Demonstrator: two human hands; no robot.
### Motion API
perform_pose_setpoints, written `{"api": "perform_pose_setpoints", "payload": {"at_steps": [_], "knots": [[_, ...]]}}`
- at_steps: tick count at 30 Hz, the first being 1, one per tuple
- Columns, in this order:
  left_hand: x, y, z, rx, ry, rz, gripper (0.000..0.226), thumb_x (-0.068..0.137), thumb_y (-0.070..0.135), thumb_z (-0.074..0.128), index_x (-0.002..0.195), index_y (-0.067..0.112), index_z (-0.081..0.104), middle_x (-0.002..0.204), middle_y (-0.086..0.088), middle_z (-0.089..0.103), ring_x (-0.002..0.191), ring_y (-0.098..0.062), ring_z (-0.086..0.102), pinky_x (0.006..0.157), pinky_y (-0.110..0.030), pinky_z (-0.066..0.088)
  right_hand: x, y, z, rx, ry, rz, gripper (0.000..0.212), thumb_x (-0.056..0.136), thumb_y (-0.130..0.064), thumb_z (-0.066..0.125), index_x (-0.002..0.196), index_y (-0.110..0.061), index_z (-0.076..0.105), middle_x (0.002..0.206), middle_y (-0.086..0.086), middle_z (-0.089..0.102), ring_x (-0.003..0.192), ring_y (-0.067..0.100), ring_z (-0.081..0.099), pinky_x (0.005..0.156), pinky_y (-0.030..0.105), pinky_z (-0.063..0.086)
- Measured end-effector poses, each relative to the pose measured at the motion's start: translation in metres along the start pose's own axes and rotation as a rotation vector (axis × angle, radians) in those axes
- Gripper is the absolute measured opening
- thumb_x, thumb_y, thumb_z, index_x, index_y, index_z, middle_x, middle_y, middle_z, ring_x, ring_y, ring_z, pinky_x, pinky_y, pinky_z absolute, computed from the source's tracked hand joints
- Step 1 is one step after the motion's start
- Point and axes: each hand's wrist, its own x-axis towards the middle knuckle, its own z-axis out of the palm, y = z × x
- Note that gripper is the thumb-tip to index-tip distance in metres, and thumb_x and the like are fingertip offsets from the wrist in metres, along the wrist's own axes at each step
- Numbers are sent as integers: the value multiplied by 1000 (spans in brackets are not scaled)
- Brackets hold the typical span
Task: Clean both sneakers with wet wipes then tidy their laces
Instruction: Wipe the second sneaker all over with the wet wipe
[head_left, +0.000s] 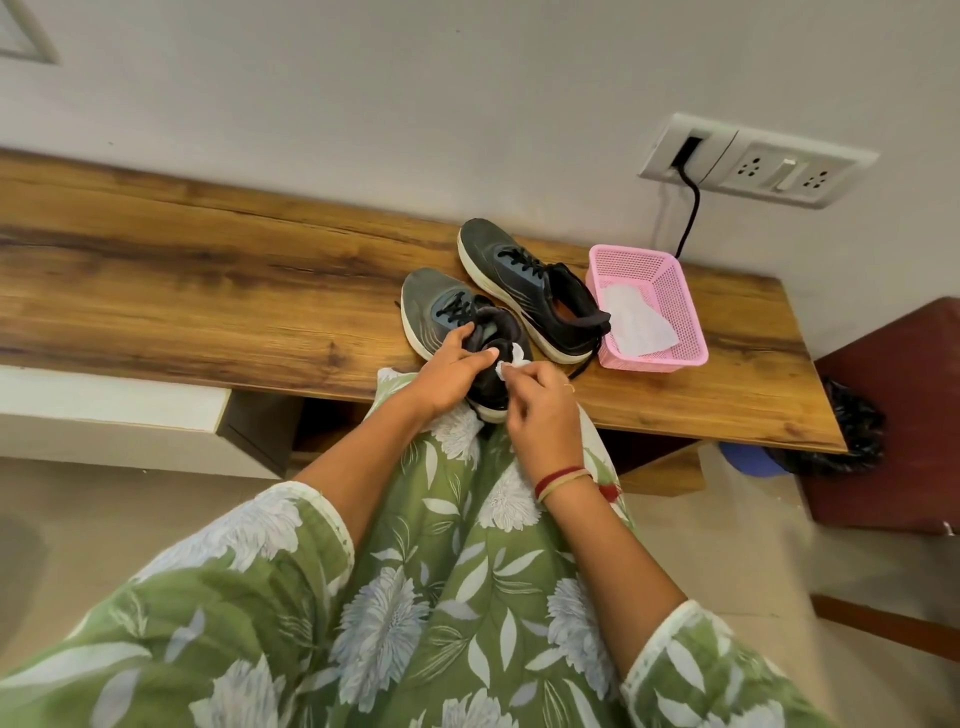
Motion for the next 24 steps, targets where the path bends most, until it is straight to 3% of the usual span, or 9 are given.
{"api": "perform_pose_setpoints", "payload": {"at_steps": [5, 10, 15, 19, 22, 24], "knots": [[0, 1, -2, 12, -6, -10, 59, 96, 28, 54, 145, 7, 30, 152, -8, 30, 131, -20, 41, 113, -43, 31, -10, 7, -3, -116, -49, -34, 25, 76, 6, 59, 98, -2, 69, 88, 11, 57, 80, 30, 56, 64, 40, 52], [-2, 2, -1, -7, 3, -24, 66, 96, 27, 53, 149, 10, 18, 146, -10, 40, 127, -18, 45, 111, -37, 33, -7, 2, -8, 132, 123, 21, 21, 84, 2, 59, 101, -5, 70, 93, 6, 58, 87, 17, 55, 78, 28, 49], [2, 1, -1, 30, 7, 2, 64, 97, 26, 52, 149, 8, 18, 152, -5, 30, 123, -8, 36, 102, -23, 29, -2, -3, -2, -76, -30, -62, 27, 81, 4, 60, 105, -5, 68, 94, 9, 60, 84, 26, 55, 70, 38, 51], [4, -1, 0, 22, 11, 8, 64, 97, 27, 52, 149, 8, 20, 152, -3, 30, 122, -8, 38, 107, -28, 31, -15, 7, -10, -188, -121, -26, 32, 75, 9, 61, 102, -5, 70, 92, 10, 59, 82, 30, 56, 68, 41, 52], [4, -3, 0, 34, 12, 25, 59, 97, 29, 51, 146, 4, 29, 155, 2, 23, 127, -9, 36, 109, -29, 31, -19, 7, -19, 0, -22, 148, 28, 80, 7, 57, 100, -7, 71, 92, 7, 59, 87, 25, 56, 77, 39, 50], [4, -4, 0, 55, 13, 38, 57, 97, 31, 51, 143, 2, 35, 155, 4, 23, 130, -9, 34, 106, -26, 30, -8, 2, -17, 86, 84, 133, 28, 83, 5, 57, 104, -9, 70, 94, 4, 58, 88, 19, 55, 79, 30, 47]]}}
